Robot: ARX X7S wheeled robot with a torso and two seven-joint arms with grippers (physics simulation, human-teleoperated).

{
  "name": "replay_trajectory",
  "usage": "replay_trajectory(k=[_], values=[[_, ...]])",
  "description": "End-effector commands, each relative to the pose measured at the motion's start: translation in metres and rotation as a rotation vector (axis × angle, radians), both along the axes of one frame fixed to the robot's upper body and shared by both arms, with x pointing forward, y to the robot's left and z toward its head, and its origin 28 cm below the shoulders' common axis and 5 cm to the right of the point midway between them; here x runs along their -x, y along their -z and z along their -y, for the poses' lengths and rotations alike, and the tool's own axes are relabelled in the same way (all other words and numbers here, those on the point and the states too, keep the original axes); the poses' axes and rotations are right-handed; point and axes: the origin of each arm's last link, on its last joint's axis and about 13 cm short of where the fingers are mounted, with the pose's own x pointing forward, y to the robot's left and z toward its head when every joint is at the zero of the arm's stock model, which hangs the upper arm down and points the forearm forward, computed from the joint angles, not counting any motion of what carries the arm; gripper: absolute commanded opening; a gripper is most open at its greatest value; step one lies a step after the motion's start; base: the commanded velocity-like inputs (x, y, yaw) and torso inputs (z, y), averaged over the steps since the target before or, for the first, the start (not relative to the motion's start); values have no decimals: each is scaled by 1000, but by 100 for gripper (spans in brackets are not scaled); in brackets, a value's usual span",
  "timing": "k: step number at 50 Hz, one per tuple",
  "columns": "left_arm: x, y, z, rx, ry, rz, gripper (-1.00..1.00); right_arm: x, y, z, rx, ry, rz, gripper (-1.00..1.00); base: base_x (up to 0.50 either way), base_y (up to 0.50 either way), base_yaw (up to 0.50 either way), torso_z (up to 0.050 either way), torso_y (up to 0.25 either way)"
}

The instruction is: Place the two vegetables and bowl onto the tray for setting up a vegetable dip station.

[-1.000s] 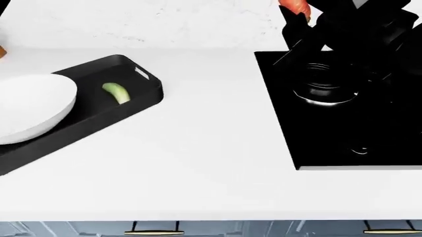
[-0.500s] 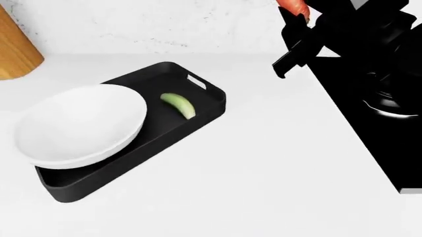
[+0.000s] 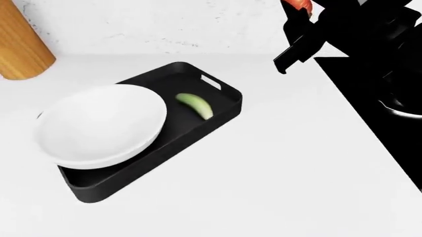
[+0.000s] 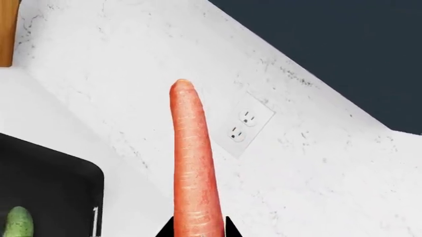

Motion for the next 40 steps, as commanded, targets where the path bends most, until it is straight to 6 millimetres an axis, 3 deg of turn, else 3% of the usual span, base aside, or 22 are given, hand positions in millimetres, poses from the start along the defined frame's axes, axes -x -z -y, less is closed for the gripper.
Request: replay_trajectory(k=[1,5,28,36,40], values=[[0,0,0,0,-1,1,100,1,-1,0,20,4,25,-100,2,500,0,0,0],[0,1,0,-1,0,-2,100,-2,1,0,10,9,18,-100,2,500,0,0,0],[-1,1,0,-3,0,-2,100,-1,-1,0,5,-13,48,-100,94,0,0,0,0],[0,1,0,-3,0,-1,100,-1,-2,0,-4,-8,52,-100,2,480,0,0,0],[0,1,0,-2,0,-1,100,-2,0,0,-26,-11,37,-100,0,23,0,0,0]])
